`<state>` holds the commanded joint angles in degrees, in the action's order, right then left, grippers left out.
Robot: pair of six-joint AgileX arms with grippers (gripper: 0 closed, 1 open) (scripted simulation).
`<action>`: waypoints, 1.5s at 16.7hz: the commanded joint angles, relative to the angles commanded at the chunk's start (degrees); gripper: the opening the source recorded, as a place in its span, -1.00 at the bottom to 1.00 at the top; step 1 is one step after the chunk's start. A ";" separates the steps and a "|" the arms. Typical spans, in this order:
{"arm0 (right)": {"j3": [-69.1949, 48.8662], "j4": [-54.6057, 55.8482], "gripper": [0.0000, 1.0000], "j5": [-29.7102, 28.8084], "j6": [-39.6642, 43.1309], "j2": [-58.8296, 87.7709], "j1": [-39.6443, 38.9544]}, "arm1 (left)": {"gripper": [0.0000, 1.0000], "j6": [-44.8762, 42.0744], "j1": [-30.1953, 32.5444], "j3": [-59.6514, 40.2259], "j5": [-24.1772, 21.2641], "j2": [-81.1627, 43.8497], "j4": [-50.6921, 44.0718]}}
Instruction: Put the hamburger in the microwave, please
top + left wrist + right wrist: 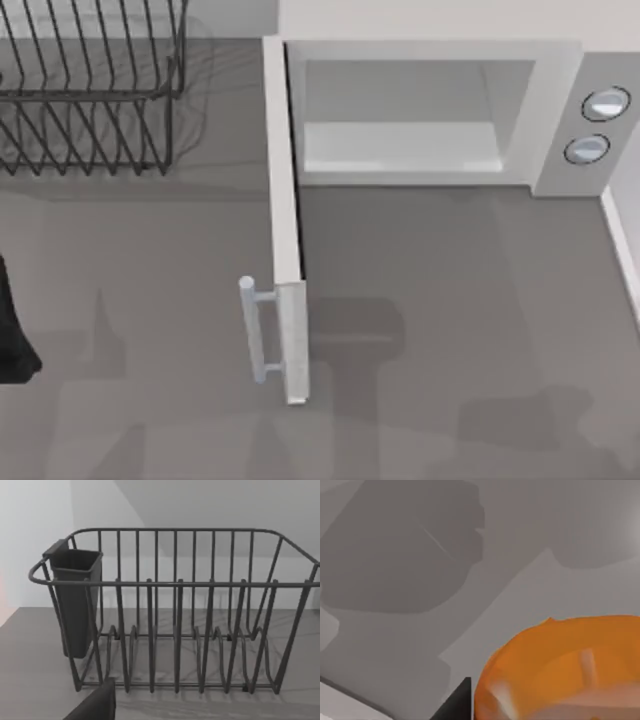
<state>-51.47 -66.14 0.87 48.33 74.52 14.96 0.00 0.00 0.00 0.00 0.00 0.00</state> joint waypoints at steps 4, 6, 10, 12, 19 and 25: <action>0.15 0.16 -1.00 0.00 -0.13 0.26 -0.09 | 1.00 0.00 0.00 0.00 0.00 0.00 0.00; -0.83 1.79 -1.00 -1.04 -1.87 1.59 -1.85 | 1.00 0.00 0.00 0.00 0.00 0.00 0.00; -5.29 12.15 -1.00 -6.24 -10.73 9.25 -11.26 | 1.00 0.00 0.00 0.00 0.00 0.00 0.00; -7.76 20.59 -1.00 -9.73 -17.05 15.13 -17.77 | 1.00 0.00 0.00 0.00 0.00 0.00 0.00; -14.37 59.32 -1.00 -22.79 -42.68 38.42 -40.26 | 1.00 0.00 0.00 0.00 0.00 0.00 0.00; -17.98 88.69 -1.00 -33.68 -59.74 52.45 -51.48 | 1.00 0.00 0.00 0.00 0.00 0.00 0.00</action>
<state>-69.45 22.55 -32.81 -11.41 126.97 -36.53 0.00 0.00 0.00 0.00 0.00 0.00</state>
